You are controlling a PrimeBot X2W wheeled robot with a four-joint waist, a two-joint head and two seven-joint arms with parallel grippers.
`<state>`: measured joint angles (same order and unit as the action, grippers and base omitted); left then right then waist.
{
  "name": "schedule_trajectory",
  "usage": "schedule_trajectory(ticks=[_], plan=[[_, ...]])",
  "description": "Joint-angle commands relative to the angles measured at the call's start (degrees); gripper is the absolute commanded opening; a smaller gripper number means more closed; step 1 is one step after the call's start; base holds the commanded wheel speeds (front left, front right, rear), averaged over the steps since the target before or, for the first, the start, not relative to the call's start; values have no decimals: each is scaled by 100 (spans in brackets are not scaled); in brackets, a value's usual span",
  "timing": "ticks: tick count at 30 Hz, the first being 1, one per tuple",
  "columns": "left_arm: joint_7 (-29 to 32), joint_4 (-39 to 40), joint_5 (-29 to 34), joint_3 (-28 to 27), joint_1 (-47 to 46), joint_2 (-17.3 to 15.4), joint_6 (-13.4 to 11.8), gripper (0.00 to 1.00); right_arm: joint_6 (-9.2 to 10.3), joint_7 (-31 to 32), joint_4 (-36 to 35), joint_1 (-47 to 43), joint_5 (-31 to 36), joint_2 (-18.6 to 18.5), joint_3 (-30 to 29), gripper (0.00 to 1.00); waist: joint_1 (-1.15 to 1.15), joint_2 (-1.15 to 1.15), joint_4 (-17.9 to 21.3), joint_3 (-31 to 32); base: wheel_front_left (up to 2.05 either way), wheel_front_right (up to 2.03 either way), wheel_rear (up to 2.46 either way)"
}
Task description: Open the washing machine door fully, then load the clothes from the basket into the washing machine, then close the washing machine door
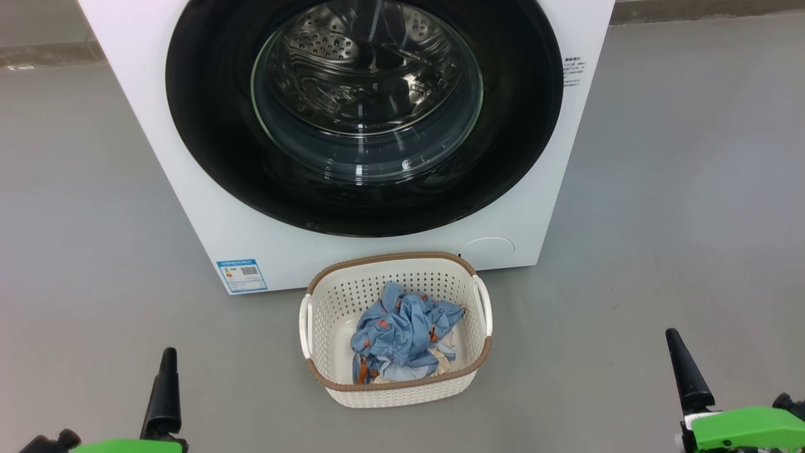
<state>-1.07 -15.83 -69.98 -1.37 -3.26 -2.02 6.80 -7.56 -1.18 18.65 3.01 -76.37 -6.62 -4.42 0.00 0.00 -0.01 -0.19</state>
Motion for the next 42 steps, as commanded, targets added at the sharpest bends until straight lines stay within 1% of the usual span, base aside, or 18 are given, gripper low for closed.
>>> schedule_trajectory(ticks=[1,18,27,42], plan=[[-61,212,212,-61,-228,-94,26,100,3,-55,-128,298,184,-105,45,100,0,0,-1,2,0,0,0],[-347,263,2202,13,-231,-87,-12,100,4,-340,-207,324,2192,-214,117,100,0,0,-2,26,0,0,0],[-498,258,2973,109,-266,-117,-16,100,4,-491,-208,367,3059,-297,205,100,0,0,-12,15,0,0,0],[-734,134,3967,230,-293,-153,-8,100,5,-725,-192,409,4083,-403,321,100,0,0,-17,32,0,0,0]])
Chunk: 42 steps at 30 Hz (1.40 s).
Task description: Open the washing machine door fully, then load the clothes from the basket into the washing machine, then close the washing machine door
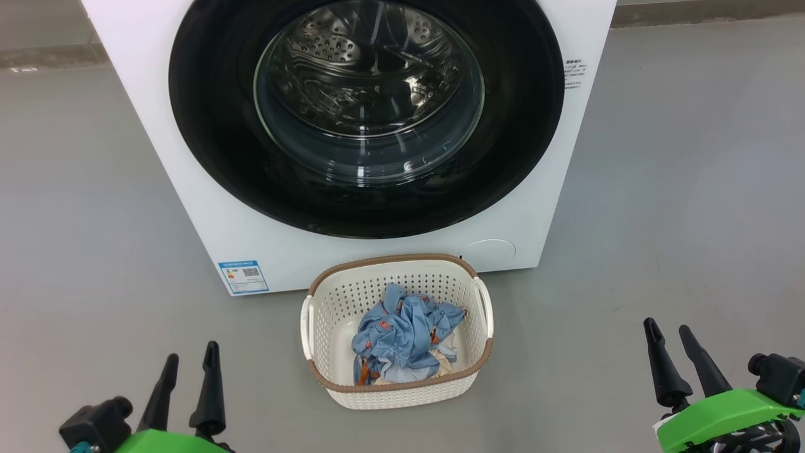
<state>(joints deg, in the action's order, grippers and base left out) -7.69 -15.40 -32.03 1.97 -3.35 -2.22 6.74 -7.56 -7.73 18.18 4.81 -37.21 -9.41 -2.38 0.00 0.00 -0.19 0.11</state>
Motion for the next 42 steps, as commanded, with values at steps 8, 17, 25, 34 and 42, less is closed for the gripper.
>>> schedule_trajectory(ticks=[8,17,25,34,42], plan=[[-206,-10,759,-54,-332,-149,-21,100,6,-204,-112,260,695,-189,182,100,0,0,4,17,0,0,0],[-375,-133,1363,-58,-364,-144,-42,100,6,-372,-76,296,1301,-245,245,100,0,0,9,34,0,0,0],[-510,-288,1796,-67,-402,-125,-36,100,7,-506,-78,308,1680,-289,243,100,0,0,2,42,0,0,0],[-661,-434,2354,-66,-453,-110,-46,100,7,-657,-107,328,2126,-336,297,100,0,0,9,46,0,0,0],[-731,-505,2578,-80,-483,-98,-40,100,8,-727,-121,336,2322,-361,295,100,0,0,11,45,0,0,0]])
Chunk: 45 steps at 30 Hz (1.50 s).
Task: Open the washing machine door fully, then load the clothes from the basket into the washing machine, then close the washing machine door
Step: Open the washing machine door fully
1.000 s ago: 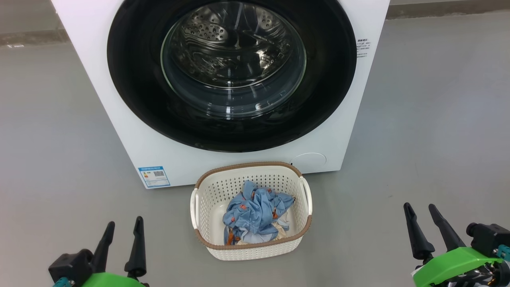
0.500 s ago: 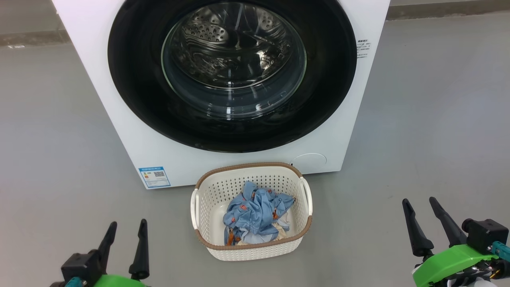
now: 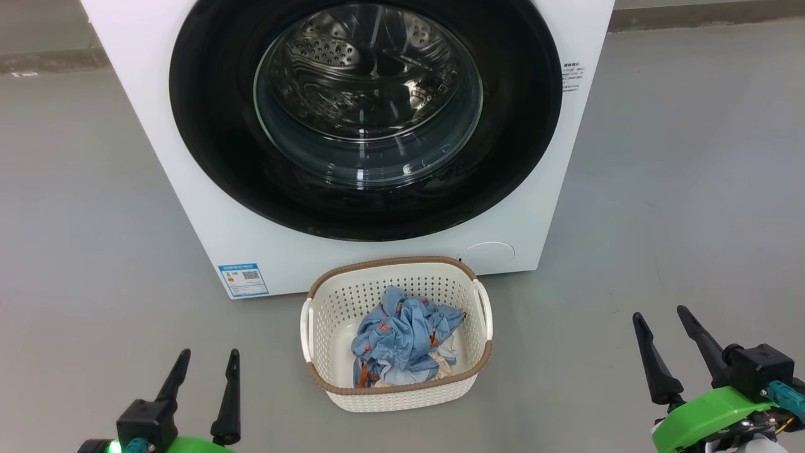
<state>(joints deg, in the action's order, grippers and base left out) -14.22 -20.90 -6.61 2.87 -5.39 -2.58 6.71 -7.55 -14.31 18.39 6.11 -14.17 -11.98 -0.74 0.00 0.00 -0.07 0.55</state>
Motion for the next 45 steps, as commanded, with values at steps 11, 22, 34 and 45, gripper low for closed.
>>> schedule_trajectory(ticks=[11,22,34,45], plan=[[-78,-77,-22,-221,-300,-48,-25,100,6,-69,-165,181,-14,-85,106,100,0,0,5,4,0,0,0],[-78,-191,17,-215,-320,-39,-52,100,6,-69,-187,164,-28,-93,108,100,0,0,-5,6,0,0,0],[-78,-299,148,-172,-360,-50,-45,100,6,-69,-212,158,-17,-86,61,100,0,0,-1,-14,50,50,-101],[-78,-256,165,-203,-392,-47,-58,100,6,-69,-225,164,-29,-79,33,100,0,0,-1,-61,119,119,-239]])
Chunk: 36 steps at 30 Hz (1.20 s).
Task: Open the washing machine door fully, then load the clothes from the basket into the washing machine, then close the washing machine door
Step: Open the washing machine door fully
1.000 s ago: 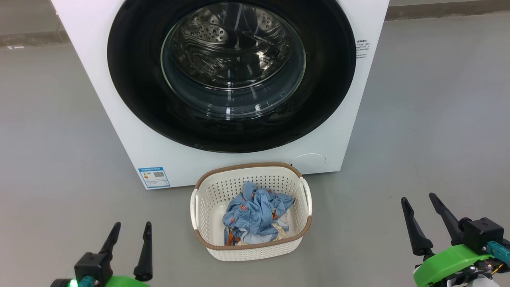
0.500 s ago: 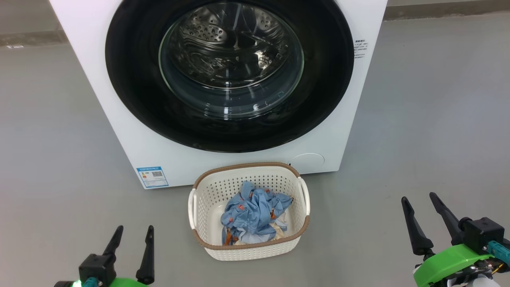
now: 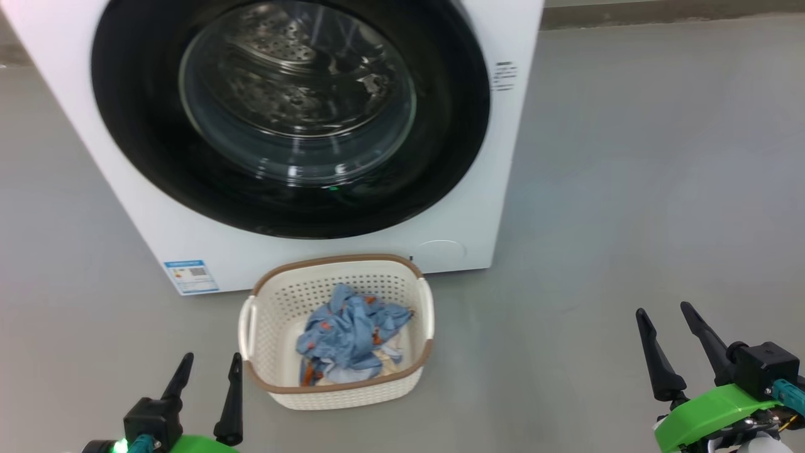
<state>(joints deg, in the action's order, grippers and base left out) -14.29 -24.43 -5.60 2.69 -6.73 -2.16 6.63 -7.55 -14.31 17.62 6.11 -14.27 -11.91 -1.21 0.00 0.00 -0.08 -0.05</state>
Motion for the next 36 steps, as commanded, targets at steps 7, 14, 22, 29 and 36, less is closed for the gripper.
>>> schedule_trajectory(ticks=[7,14,22,29,36], plan=[[-71,243,55,-251,-285,-86,-120,100,6,-69,-164,163,-36,-86,69,100,0,0,-3,-33,120,120,-240],[-71,426,53,-208,-210,-82,-90,100,6,-69,-175,158,-34,-78,55,100,0,0,1,-45,77,77,-153],[-71,417,48,-231,-181,-81,-49,100,6,-69,-184,152,-47,-72,39,100,0,0,6,-54,15,15,-31],[-71,439,72,-248,-168,-79,-50,100,6,-69,-185,152,-60,-69,34,100,0,0,7,-65,0,0,0],[-71,458,74,-256,-165,-77,-56,100,6,-69,-192,157,-57,-67,26,100,0,0,9,-90,0,0,0]])
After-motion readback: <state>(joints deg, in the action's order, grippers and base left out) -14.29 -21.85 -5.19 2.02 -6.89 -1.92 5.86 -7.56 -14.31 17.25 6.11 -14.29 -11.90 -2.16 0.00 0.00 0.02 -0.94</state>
